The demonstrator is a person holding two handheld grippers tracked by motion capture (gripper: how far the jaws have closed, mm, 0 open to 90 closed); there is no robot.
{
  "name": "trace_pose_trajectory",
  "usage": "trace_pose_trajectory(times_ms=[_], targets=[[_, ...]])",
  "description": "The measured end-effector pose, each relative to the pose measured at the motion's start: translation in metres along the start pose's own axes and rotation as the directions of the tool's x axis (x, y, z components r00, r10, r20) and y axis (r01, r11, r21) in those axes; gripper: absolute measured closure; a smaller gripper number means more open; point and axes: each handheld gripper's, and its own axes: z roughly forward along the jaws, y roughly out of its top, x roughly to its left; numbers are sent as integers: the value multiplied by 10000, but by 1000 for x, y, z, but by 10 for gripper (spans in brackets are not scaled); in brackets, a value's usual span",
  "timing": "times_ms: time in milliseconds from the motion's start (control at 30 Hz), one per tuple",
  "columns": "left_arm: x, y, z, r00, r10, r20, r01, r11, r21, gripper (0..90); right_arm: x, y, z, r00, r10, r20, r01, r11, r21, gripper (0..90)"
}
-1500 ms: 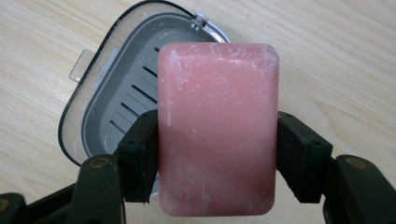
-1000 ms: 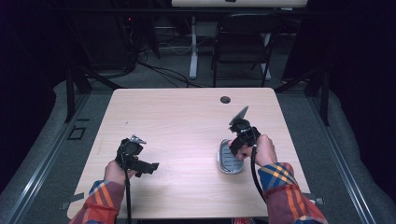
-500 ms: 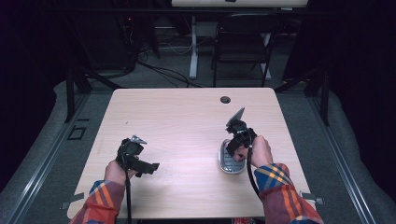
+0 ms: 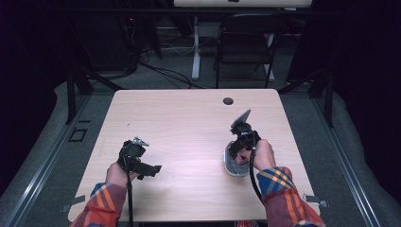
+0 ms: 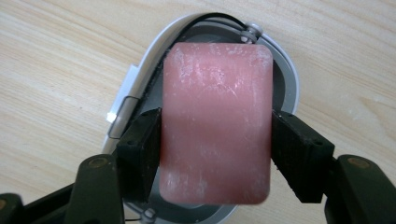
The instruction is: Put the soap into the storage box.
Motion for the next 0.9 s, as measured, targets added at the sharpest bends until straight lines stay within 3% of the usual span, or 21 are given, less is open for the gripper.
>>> trace_pose_trajectory(times_ms=[533, 567, 733, 900], targets=[[0, 0, 0, 10000, 15, 33, -15, 10000, 26, 0, -6, -11, -8, 9959, 189, -884, -224, 9990, -395, 372], [0, 0, 0, 10000, 19, 29, -19, 10000, 33, 0, -6, -12, -8, 9957, 370, -853, -422, 9973, -608, 372], [0, 0, 0, 10000, 5, 33, -6, 10000, 30, 0, -11, -14, -15, 9962, 347, -802, -413, 9958, -820, 372], [0, 0, 0, 10000, 6, 66, -6, 10000, 37, 0, -23, -21, -27, 9982, -92, -598, 13, 9913, -1316, 330]])
